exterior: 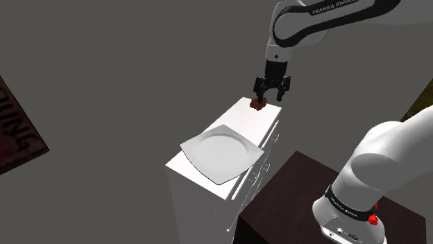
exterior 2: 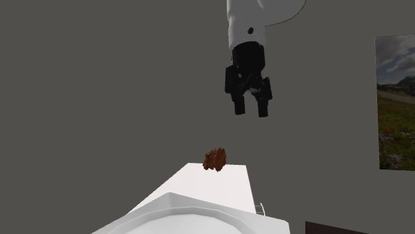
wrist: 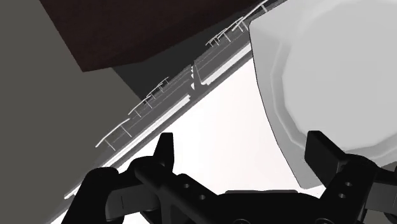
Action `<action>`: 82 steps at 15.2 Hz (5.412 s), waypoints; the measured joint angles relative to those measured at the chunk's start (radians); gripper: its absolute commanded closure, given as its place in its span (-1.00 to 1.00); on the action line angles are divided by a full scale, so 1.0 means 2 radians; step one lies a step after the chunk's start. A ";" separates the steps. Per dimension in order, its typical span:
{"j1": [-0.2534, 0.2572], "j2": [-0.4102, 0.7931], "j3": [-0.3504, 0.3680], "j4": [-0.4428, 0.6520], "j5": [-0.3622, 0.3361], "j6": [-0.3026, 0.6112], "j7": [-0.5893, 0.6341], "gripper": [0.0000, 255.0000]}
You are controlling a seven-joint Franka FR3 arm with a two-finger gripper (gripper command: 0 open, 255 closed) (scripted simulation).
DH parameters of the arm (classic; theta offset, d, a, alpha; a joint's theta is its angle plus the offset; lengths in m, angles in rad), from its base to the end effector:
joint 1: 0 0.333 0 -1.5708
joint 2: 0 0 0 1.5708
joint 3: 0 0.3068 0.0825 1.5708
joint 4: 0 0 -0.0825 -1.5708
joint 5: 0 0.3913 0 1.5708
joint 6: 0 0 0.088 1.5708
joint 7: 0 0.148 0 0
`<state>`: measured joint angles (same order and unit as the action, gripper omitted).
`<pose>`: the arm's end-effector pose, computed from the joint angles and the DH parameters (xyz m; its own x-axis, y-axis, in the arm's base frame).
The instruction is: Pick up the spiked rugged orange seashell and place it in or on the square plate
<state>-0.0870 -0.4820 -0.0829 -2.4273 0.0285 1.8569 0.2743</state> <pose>0.3948 -0.0640 0.4211 0.8997 -0.4239 -0.1042 -0.4295 -0.9022 -0.0380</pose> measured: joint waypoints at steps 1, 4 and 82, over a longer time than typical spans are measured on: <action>-0.004 0.014 -0.002 0.003 0.001 0.018 0.008 -1.00; -0.015 0.062 -0.008 0.016 0.004 0.073 0.032 -1.00; -0.008 0.123 0.023 0.021 -0.024 0.253 0.363 1.00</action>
<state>-0.1026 -0.2355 -0.0367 -2.3844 -0.0192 2.3624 0.9994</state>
